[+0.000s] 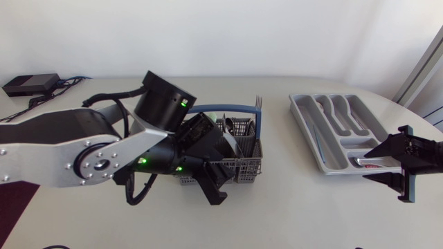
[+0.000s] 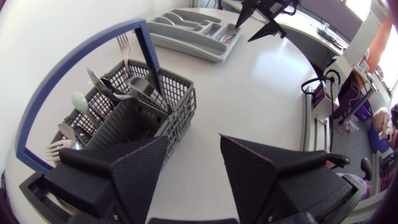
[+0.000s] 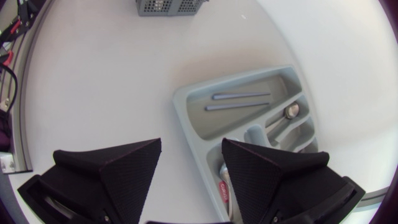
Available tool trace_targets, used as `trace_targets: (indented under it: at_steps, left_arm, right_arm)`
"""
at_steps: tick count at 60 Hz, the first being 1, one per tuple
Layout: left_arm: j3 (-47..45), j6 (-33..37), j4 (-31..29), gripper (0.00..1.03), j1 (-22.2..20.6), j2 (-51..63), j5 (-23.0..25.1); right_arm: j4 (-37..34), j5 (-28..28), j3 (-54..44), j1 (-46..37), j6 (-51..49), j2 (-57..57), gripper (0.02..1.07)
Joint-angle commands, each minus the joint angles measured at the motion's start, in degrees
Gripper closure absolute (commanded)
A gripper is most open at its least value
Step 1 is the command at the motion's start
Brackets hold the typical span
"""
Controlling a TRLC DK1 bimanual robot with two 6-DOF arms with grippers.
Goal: Sort the cutlery from the basket into the organizer compartments.
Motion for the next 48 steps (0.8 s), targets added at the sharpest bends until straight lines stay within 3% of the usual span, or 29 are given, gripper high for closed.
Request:
trace_targets:
  at_steps: [1,24,41,48]
  left_arm:
    - [2.15,-1.45,1.22,0.44,-0.12,1.89,-0.77]
    - [6.28,-3.56,4.29,0.53,-0.38,6.19,-4.11]
    - [7.95,-4.79,7.11,0.79,-0.30,9.80,-4.99]
    - [8.13,-4.79,8.34,0.84,-0.56,10.85,-5.34]
  right_arm:
    - [-1.29,-1.61,-3.72,1.82,3.61,-2.83,0.35]
    - [3.28,-7.94,-13.91,12.89,24.96,-18.04,0.35]
    - [9.87,-6.53,-21.29,24.14,39.03,-29.64,0.35]
    - [11.10,-5.13,-23.05,28.36,42.19,-30.34,0.35]
